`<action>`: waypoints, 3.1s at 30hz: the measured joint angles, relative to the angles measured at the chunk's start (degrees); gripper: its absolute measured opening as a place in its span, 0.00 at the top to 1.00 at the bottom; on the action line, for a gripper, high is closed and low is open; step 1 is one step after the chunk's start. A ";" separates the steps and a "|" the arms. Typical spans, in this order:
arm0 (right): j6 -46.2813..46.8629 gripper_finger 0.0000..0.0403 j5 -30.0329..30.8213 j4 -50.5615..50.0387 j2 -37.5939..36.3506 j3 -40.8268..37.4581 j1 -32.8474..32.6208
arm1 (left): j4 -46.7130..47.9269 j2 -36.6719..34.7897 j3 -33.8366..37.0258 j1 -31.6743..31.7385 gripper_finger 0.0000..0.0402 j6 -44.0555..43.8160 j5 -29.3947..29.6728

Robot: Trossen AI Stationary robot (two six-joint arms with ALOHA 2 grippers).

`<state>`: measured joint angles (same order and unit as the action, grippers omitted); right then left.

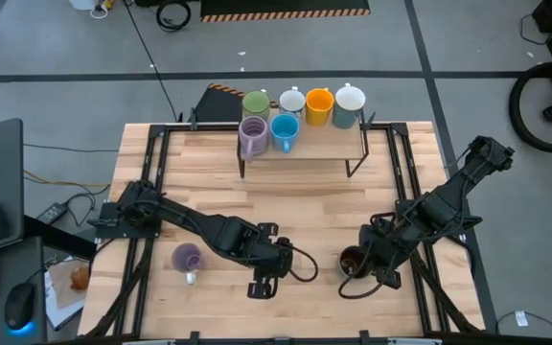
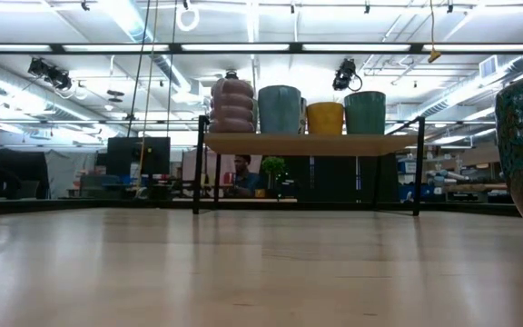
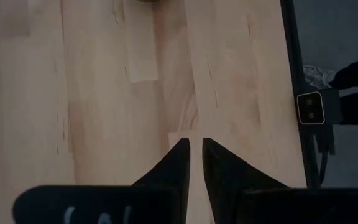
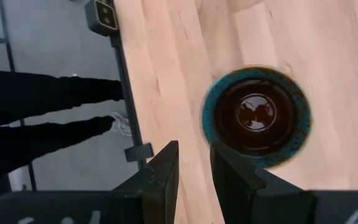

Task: Place coffee mugs
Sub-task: Put the brown patterned mug on the shelf

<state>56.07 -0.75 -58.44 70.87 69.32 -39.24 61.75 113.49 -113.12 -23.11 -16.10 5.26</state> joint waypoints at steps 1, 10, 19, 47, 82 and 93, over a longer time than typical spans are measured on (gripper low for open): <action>0.36 0.76 0.00 -0.31 0.00 0.00 -0.12 | 0.09 -0.04 0.00 -0.07 0.88 0.18 0.04; 3.81 0.76 1.25 -0.61 -0.04 -5.60 -4.24 | -5.22 -2.73 4.75 -2.47 0.88 2.93 4.33; 19.98 0.76 -0.43 -1.72 -0.02 -12.72 -5.32 | -13.51 -6.92 17.00 -3.64 0.88 -6.95 3.82; 27.81 0.76 0.39 28.50 4.23 -22.18 -6.01 | -14.86 -14.93 21.77 -5.31 0.88 -13.00 12.13; -23.14 0.70 -2.87 12.21 8.20 -8.16 -6.84 | -20.39 -14.93 21.75 -4.63 0.88 -12.02 13.11; -35.33 0.52 4.51 3.07 17.77 1.16 -6.80 | -20.37 -14.93 21.75 -3.53 0.88 -11.73 13.13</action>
<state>20.74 3.76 -55.37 88.64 70.48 -46.04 41.39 98.56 -91.37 -26.65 -27.83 18.39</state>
